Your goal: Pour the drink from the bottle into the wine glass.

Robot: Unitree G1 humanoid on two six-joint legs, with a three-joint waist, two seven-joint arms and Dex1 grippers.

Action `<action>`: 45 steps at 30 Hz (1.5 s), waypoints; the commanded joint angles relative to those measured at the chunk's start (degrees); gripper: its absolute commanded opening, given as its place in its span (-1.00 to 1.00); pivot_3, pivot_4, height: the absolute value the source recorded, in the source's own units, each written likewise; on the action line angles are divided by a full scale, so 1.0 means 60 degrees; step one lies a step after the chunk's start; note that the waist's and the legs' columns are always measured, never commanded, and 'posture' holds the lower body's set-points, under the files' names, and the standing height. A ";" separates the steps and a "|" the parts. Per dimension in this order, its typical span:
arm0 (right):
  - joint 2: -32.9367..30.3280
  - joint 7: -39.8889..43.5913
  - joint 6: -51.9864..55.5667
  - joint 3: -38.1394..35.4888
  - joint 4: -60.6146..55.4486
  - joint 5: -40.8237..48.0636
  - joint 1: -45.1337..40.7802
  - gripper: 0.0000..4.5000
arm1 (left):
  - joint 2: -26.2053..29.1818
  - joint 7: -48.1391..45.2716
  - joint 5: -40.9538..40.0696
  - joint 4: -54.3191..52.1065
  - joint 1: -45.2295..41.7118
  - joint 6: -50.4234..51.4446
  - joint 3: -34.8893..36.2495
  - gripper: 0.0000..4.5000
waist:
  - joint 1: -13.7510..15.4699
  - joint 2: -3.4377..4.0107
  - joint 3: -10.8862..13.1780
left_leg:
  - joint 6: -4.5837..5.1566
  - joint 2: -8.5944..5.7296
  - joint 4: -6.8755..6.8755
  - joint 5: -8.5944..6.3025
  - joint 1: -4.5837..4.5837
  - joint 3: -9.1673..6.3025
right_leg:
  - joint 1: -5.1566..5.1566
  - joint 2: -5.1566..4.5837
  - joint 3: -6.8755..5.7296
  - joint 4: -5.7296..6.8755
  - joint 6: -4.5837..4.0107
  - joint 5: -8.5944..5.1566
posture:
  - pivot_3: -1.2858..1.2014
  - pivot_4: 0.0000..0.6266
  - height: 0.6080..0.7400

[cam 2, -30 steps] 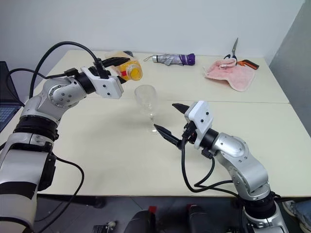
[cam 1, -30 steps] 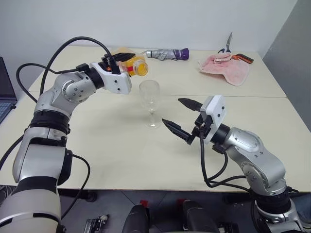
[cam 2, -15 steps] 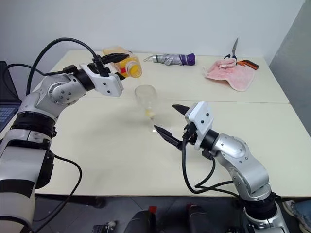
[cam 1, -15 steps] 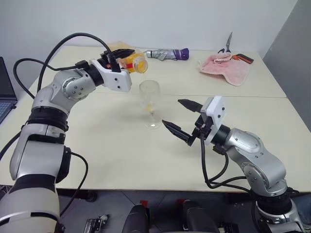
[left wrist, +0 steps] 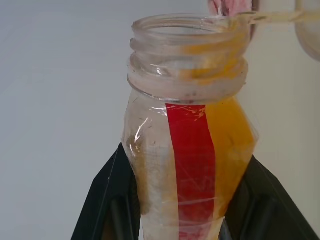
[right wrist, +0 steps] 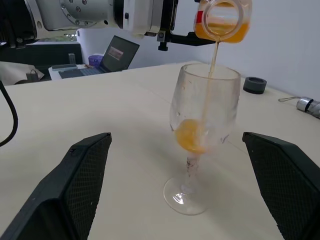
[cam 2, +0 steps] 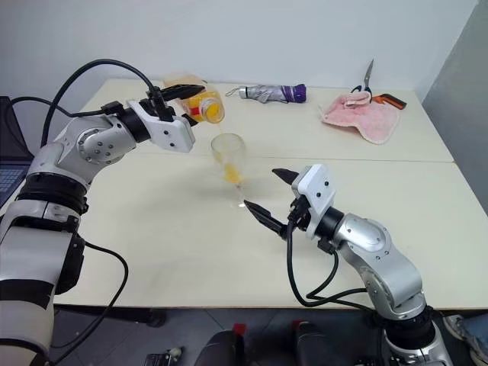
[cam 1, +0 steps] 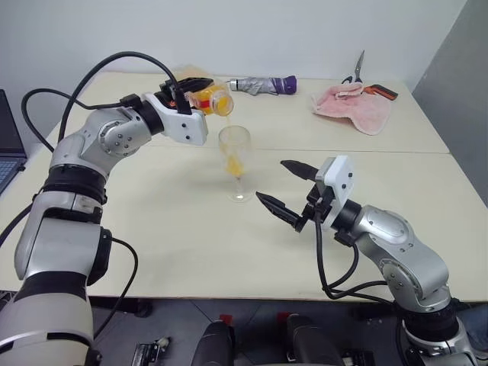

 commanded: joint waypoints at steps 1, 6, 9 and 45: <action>0.0071 -0.0091 -0.0062 -0.0203 -0.0512 0.0166 0.0002 1.00 | 0.0215 0.0331 -0.0008 -0.0123 -0.0455 -0.0104 0.0076 -0.25 | 0.0000 0.0000 0.0000 | 0.0000 0.0000 0.0000 0.0000 0.0000 0.0000 | 0.0000 0.0000 0.0001 0.0000 0.0000 0.0000 | 0.03 -0.52 1.00; 0.0103 -0.0134 -0.0085 -0.0255 -0.0509 0.0189 0.0049 1.00 | 0.0226 0.0451 0.0087 -0.0064 -0.0513 -0.0129 0.0033 -0.25 | 0.0001 0.0000 0.0000 | 0.0000 0.0000 0.0001 0.0000 -0.0001 0.0000 | 0.0000 0.0000 0.0000 0.0000 0.0000 0.0000 | 0.03 -0.52 1.00; 0.0119 -0.0149 -0.0095 -0.0257 -0.0509 0.0198 0.0070 1.00 | 0.0232 0.0501 0.0132 -0.0044 -0.0528 -0.0143 0.0025 -0.25 | 0.0000 0.0000 0.0000 | 0.0000 -0.0001 0.0001 0.0000 -0.0001 0.0000 | 0.0000 0.0000 -0.0001 0.0000 0.0000 0.0000 | 0.03 -0.52 1.00; 0.0454 -0.0073 -0.0891 -0.0229 -0.0259 0.0046 0.0647 1.00 | 0.0390 0.1460 0.0843 0.0474 -0.0976 -0.0342 -0.0404 -0.25 | 0.0000 0.0000 0.0000 | 0.0000 -0.0001 0.0004 0.0000 0.0001 0.0001 | 0.0000 -0.0001 0.0000 0.0004 0.0000 0.0000 | 0.03 -0.52 1.00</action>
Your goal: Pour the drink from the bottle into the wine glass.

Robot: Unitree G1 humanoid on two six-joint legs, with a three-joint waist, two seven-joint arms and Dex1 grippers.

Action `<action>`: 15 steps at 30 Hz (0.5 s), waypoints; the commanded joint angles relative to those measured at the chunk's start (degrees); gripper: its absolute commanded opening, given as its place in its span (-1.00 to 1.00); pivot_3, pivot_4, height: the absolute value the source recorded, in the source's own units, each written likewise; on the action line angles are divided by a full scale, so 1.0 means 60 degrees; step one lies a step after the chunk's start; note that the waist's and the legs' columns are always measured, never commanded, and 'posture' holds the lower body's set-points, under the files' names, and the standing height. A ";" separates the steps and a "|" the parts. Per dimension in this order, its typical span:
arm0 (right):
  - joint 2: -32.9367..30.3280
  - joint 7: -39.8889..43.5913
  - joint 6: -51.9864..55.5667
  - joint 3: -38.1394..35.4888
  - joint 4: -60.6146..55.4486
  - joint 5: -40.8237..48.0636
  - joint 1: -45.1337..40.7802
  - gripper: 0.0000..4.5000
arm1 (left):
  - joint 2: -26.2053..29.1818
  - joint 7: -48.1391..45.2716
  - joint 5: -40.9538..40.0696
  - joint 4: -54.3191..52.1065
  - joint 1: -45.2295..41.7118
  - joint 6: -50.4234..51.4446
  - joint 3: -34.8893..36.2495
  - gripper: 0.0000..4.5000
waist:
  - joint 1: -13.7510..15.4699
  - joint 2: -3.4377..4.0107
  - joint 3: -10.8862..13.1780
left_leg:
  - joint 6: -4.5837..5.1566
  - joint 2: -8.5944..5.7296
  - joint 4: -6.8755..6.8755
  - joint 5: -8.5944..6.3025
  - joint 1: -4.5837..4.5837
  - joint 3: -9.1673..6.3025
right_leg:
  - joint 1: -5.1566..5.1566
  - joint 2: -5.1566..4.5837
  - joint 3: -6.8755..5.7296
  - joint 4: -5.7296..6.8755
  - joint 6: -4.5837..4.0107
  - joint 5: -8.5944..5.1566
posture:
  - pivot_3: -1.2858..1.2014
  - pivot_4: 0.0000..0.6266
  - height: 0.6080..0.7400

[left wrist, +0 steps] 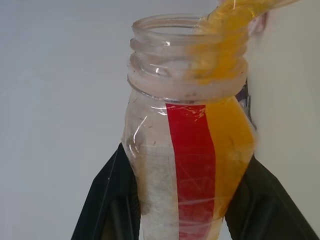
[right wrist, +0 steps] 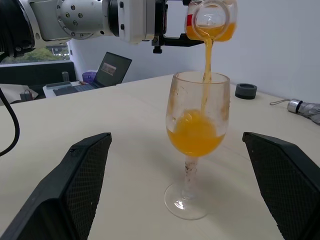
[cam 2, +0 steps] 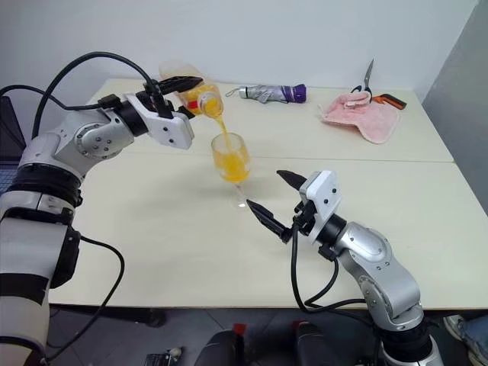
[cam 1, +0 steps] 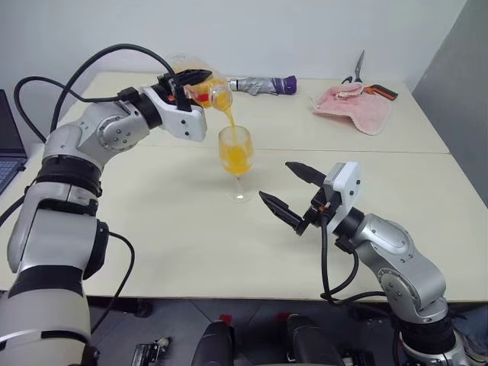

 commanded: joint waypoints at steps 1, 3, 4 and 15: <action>0.0012 0.0073 -0.0199 -0.0067 -0.0215 0.0073 -0.0106 1.00 | 0.0209 0.0300 -0.0026 -0.0057 -0.0452 -0.0092 0.0043 -0.25 | 0.0000 0.0000 0.0000 | 0.0000 0.0000 0.0000 0.0000 0.0000 0.0000 | 0.0000 0.0000 0.0000 0.0000 0.0000 0.0000 | 0.03 -0.52 1.00; 0.0004 0.0083 -0.0192 -0.0064 -0.0217 0.0075 -0.0105 1.00 | 0.0218 0.0336 -0.0004 -0.0051 -0.0471 -0.0090 0.0016 -0.25 | 0.0000 0.0000 0.0000 | 0.0000 0.0000 0.0000 0.0000 0.0000 0.0000 | 0.0000 0.0000 0.0000 0.0000 0.0000 0.0000 | 0.03 -0.52 1.00; 0.0001 0.0086 -0.0188 -0.0064 -0.0218 0.0077 -0.0103 1.00 | 0.0222 0.0348 0.0001 -0.0048 -0.0479 -0.0088 0.0002 -0.25 | 0.0000 0.0000 0.0000 | 0.0000 0.0000 0.0000 0.0000 0.0000 0.0000 | 0.0000 0.0000 -0.0001 0.0000 0.0000 0.0000 | 0.03 -0.52 1.00; -0.0025 0.0123 -0.0172 -0.0010 -0.0237 0.0038 -0.0048 1.00 | 0.0251 0.0484 0.0005 -0.0046 -0.0530 -0.0093 -0.0128 -0.25 | 0.0001 0.0000 0.0000 | 0.0000 0.0000 0.0001 0.0000 0.0000 0.0000 | 0.0000 0.0000 0.0000 0.0001 0.0000 0.0000 | 0.03 -0.52 1.00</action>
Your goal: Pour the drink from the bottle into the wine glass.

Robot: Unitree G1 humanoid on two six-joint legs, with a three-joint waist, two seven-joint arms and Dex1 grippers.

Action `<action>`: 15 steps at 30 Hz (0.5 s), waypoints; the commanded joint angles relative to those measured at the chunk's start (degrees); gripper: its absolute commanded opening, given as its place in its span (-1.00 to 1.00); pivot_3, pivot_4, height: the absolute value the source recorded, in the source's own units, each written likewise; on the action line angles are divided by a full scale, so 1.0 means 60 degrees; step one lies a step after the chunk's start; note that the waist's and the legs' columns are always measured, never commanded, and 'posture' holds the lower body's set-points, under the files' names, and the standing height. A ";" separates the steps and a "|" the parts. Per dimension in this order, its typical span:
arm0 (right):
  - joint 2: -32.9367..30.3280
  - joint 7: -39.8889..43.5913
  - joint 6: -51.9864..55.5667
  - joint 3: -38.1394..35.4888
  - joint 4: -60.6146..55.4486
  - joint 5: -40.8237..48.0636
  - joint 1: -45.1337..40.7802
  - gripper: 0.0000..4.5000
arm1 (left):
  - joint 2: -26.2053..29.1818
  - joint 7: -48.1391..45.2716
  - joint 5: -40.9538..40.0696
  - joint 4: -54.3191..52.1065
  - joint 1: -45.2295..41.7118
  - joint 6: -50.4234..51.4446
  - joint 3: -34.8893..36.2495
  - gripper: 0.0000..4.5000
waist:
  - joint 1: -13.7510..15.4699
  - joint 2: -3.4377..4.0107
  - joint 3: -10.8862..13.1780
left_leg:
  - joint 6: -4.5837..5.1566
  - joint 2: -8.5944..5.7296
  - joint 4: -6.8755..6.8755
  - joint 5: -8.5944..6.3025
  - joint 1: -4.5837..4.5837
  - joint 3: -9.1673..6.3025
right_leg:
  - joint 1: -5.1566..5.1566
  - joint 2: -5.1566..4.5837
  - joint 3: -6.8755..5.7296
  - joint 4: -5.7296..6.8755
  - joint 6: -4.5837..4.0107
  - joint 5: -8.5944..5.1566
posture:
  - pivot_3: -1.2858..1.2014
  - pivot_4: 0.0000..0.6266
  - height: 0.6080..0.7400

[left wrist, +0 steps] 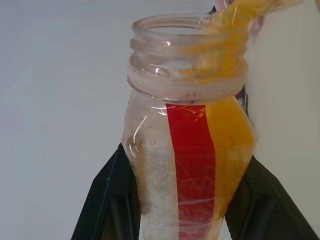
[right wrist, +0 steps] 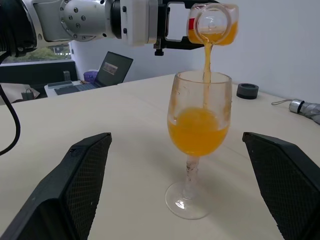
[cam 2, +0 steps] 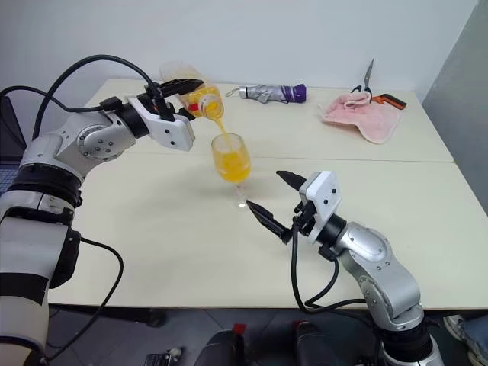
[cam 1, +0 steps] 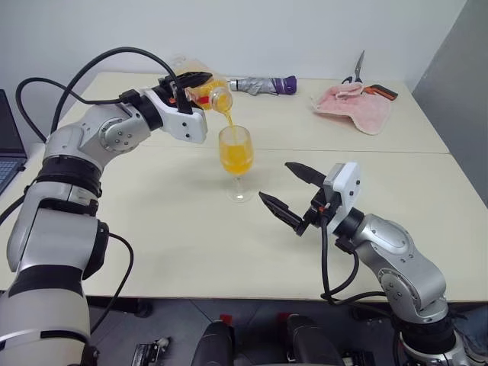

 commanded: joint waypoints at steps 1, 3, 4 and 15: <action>-0.0005 0.0050 -0.0171 -0.0017 -0.0236 0.0034 -0.0047 1.00 | 0.0229 0.0262 -0.0061 -0.0163 -0.0472 -0.0087 0.0123 -0.25 | 0.0000 0.0000 0.0000 | 0.0000 0.0000 0.0000 0.0000 0.0000 0.0000 | 0.0000 0.0000 0.0000 0.0000 0.0000 0.0000 | 0.03 -0.52 1.00; -0.0002 0.0048 -0.0162 -0.0011 -0.0241 0.0024 -0.0046 1.00 | 0.0219 0.0241 -0.0080 -0.0158 -0.0477 -0.0088 0.0125 -0.25 | 0.0000 0.0000 0.0000 | 0.0000 0.0000 0.0000 0.0000 0.0000 0.0000 | 0.0000 0.0000 0.0000 0.0000 0.0000 0.0000 | 0.03 -0.52 1.00; 0.0000 0.0046 -0.0159 -0.0010 -0.0243 0.0022 -0.0046 1.00 | 0.0216 0.0237 -0.0084 -0.0155 -0.0480 -0.0087 0.0123 -0.25 | 0.0001 0.0000 0.0000 | 0.0000 0.0000 0.0000 0.0000 0.0000 0.0000 | 0.0000 0.0000 0.0000 0.0000 0.0000 0.0000 | 0.03 -0.52 1.00; -0.0018 0.0082 -0.0157 0.0052 -0.0246 0.0006 -0.0021 1.00 | 0.0192 0.0159 -0.0135 -0.0211 -0.0451 -0.0133 0.0126 -0.25 | 0.0000 0.0000 0.0000 | 0.0000 0.0000 0.0000 0.0000 0.0000 0.0000 | 0.0000 0.0000 0.0000 0.0000 0.0000 0.0000 | 0.03 -0.52 1.00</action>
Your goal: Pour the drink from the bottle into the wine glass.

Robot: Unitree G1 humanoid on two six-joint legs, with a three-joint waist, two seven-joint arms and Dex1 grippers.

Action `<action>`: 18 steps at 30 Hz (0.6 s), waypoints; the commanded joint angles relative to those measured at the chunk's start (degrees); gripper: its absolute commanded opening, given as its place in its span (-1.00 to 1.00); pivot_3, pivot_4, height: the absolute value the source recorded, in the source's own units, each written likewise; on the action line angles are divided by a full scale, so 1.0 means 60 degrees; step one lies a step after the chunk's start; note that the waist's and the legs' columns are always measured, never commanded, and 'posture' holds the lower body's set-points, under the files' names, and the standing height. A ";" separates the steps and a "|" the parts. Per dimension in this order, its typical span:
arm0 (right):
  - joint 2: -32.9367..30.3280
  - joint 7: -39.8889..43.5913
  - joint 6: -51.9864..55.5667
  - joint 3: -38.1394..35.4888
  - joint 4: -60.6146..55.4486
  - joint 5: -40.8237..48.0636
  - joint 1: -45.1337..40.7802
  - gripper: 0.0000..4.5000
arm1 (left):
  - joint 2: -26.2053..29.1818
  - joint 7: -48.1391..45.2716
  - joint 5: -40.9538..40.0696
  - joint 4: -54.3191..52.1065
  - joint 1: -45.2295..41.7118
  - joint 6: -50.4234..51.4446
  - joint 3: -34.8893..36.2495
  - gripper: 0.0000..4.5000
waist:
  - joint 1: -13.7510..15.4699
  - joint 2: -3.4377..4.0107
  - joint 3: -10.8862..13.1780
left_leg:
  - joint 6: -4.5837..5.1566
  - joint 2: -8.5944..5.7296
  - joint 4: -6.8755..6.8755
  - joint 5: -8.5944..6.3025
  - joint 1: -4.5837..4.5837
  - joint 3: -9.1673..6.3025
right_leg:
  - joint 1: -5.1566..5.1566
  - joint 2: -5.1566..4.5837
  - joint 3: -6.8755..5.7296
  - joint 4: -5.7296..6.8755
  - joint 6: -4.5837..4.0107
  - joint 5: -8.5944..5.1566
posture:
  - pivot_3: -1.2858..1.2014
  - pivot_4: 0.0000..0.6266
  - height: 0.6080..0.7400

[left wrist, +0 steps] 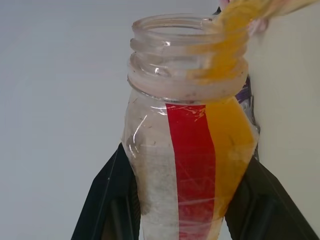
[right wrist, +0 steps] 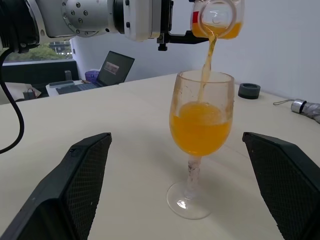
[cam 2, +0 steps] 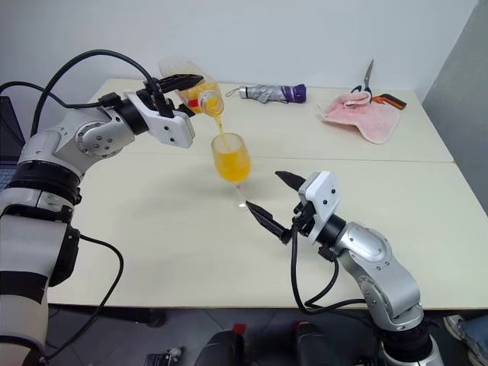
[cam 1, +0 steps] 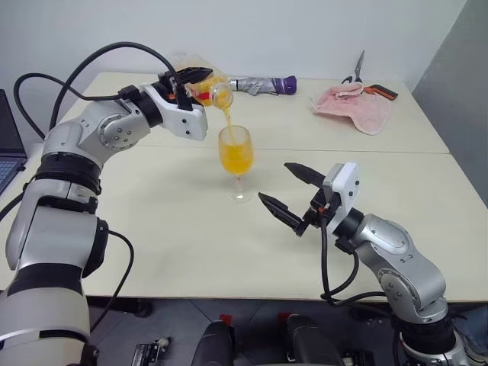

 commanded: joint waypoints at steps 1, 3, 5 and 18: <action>-0.0017 0.0054 -0.0159 0.0019 -0.0247 0.0017 -0.0017 1.00 | 0.0190 0.0154 -0.0137 -0.0214 -0.0330 -0.0094 0.0129 -0.25 | 0.0000 0.0000 0.0000 | 0.0000 0.0000 0.0000 0.0000 0.0000 0.0000 | 0.0000 0.0000 0.0000 0.0000 0.0000 0.0000 | 0.03 -0.52 1.00; -0.0023 0.0059 -0.0159 0.0024 -0.0246 0.0024 -0.0014 1.00 | 0.0193 0.0162 -0.0130 -0.0217 -0.0325 -0.0105 0.0132 -0.25 | 0.0001 0.0000 0.0000 | 0.0000 0.0000 0.0000 0.0000 0.0000 0.0000 | 0.0000 0.0000 0.0000 0.0000 0.0000 0.0000 | 0.03 -0.52 1.00; -0.0031 0.0063 -0.0159 0.0027 -0.0255 0.0028 0.0000 1.00 | 0.0193 0.0163 -0.0133 -0.0225 -0.0315 -0.0117 0.0139 -0.25 | 0.0000 0.0000 0.0000 | 0.0000 0.0000 0.0000 0.0000 0.0000 0.0000 | 0.0000 0.0000 0.0000 0.0000 0.0000 0.0000 | 0.03 -0.52 1.00; -0.0106 0.0080 -0.0139 0.0013 -0.0299 0.0033 0.0026 1.00 | -0.0142 -0.0462 -0.0987 -0.0230 -0.0050 0.0107 0.0431 -0.25 | 0.0001 0.0000 0.0000 | 0.0000 0.0000 0.0001 0.0000 0.0000 0.0000 | 0.0000 0.0000 0.0000 0.0001 0.0000 0.0000 | 0.03 -0.52 1.00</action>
